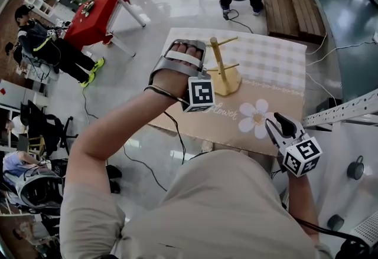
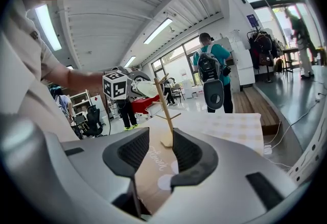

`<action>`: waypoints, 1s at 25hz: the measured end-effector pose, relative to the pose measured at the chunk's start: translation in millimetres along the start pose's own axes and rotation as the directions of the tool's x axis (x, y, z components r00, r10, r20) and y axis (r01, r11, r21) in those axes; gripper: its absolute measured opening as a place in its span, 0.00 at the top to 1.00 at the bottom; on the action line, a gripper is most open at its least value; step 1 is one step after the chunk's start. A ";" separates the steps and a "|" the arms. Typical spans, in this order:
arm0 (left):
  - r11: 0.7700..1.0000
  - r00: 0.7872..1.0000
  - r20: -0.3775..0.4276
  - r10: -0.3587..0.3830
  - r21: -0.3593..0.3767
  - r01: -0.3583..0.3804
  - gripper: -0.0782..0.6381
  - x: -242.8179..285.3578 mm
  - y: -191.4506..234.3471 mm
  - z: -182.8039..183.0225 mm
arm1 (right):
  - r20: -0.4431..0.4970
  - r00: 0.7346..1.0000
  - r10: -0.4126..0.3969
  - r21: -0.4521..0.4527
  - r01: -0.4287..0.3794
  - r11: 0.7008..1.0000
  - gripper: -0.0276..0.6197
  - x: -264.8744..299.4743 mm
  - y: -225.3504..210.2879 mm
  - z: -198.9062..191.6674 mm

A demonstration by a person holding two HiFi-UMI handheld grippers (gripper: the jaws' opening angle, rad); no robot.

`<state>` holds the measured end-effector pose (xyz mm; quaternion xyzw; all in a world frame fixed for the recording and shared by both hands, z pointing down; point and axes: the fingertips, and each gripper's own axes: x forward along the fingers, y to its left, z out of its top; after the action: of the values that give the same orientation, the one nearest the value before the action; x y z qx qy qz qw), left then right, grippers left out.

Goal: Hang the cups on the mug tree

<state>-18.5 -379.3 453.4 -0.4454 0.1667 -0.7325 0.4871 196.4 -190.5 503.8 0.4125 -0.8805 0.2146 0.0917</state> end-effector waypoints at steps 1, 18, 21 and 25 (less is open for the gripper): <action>1.000 1.000 -0.001 -0.005 -0.002 0.005 0.38 -1.8 -0.7 -1.4 | -0.001 1.000 0.001 -0.001 -0.001 1.000 0.72 -0.8 1.1 0.2; 0.992 0.999 0.010 -0.042 -0.118 0.043 0.38 -46.2 -12.8 0.4 | -0.020 0.999 0.040 -0.049 -0.041 0.998 0.74 -3.3 4.2 2.0; 0.973 0.998 0.057 0.009 -0.232 0.005 0.38 -58.6 -9.5 6.8 | -0.033 0.998 0.057 -0.055 -0.058 0.997 0.78 -1.5 5.0 -2.6; 0.929 0.989 0.143 -0.029 -0.362 0.080 0.38 -85.3 -23.5 7.6 | -0.030 0.997 0.065 -0.075 -0.068 0.995 0.83 -0.7 15.6 -2.6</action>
<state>-14.6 -293.2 431.7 -0.5817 0.2548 -0.6698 0.3849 184.9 -180.0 501.1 0.3762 -0.8999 0.1899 0.1123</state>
